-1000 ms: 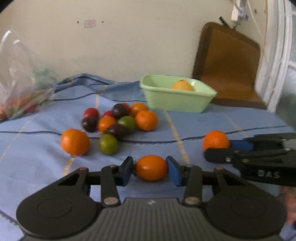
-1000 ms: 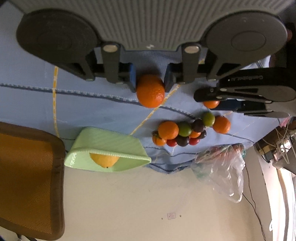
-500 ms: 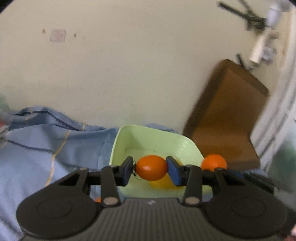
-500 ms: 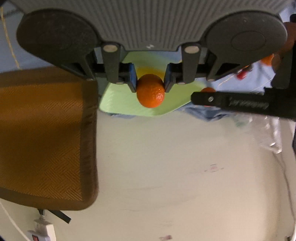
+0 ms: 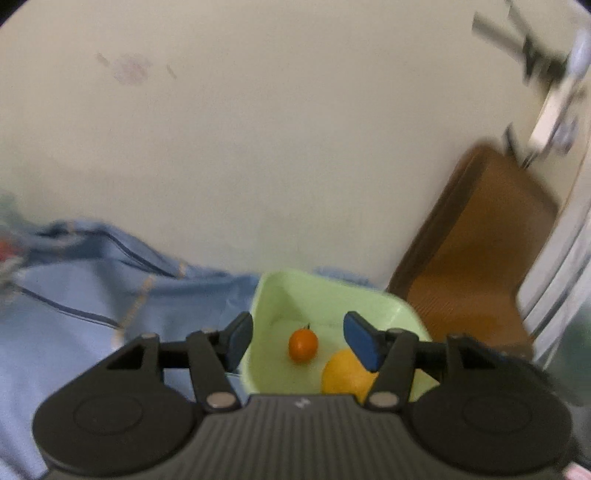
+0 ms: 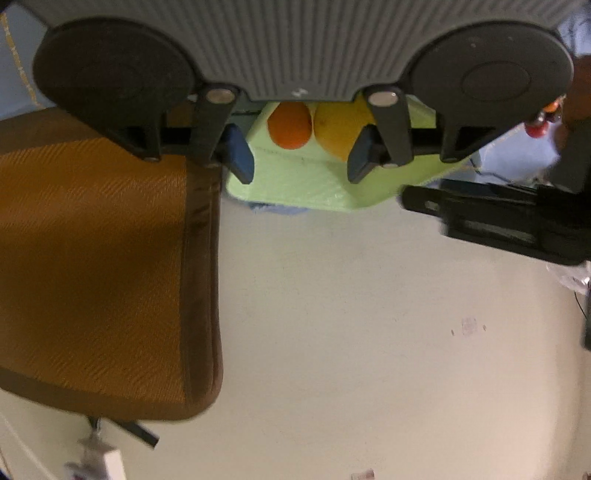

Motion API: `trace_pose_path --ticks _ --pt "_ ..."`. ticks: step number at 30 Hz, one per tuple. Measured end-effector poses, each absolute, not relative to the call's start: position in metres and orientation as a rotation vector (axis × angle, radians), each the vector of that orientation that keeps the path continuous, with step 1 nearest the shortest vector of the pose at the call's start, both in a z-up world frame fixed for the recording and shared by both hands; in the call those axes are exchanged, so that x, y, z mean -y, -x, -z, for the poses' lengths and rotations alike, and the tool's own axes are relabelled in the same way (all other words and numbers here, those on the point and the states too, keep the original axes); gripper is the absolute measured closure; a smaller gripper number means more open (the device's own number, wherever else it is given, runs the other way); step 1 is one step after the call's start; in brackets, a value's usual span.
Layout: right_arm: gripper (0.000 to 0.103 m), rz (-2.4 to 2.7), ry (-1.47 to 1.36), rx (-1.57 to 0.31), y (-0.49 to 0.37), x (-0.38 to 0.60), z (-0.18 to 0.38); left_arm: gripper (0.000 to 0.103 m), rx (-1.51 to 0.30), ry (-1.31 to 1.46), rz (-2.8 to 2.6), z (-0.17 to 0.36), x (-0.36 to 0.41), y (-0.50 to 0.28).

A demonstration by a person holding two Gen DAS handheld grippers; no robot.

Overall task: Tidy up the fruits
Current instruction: 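Lower both held oranges into the green basket and open both tools, then withdraw both tools from the basket back over the fruit cluster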

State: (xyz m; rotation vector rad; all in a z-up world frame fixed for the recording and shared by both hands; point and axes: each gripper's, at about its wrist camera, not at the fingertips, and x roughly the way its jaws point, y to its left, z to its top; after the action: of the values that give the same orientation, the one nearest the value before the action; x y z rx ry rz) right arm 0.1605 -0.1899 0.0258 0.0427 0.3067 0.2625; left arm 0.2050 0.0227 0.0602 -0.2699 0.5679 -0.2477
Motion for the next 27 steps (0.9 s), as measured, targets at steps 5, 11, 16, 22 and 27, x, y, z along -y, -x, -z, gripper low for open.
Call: trace_pose_path --ticks 5,11,16,22,27 --pt "0.045 -0.318 -0.117 -0.268 -0.143 0.186 -0.037 0.044 -0.456 0.286 0.114 -0.081 -0.096 -0.128" --pt "0.052 -0.471 -0.118 -0.371 -0.115 0.152 -0.038 0.044 -0.520 0.264 -0.073 -0.051 -0.147 -0.062" --pt "0.056 -0.564 -0.104 -0.485 -0.082 0.122 -0.027 0.044 -0.548 0.307 -0.078 -0.026 -0.153 -0.042" --pt "0.056 -0.604 -0.031 -0.516 -0.056 0.095 -0.024 0.044 -0.570 0.310 -0.060 -0.011 -0.148 -0.041" --pt "0.056 -0.597 -0.017 -0.577 -0.060 0.078 -0.018 0.038 -0.515 0.298 -0.038 -0.014 -0.146 -0.034"
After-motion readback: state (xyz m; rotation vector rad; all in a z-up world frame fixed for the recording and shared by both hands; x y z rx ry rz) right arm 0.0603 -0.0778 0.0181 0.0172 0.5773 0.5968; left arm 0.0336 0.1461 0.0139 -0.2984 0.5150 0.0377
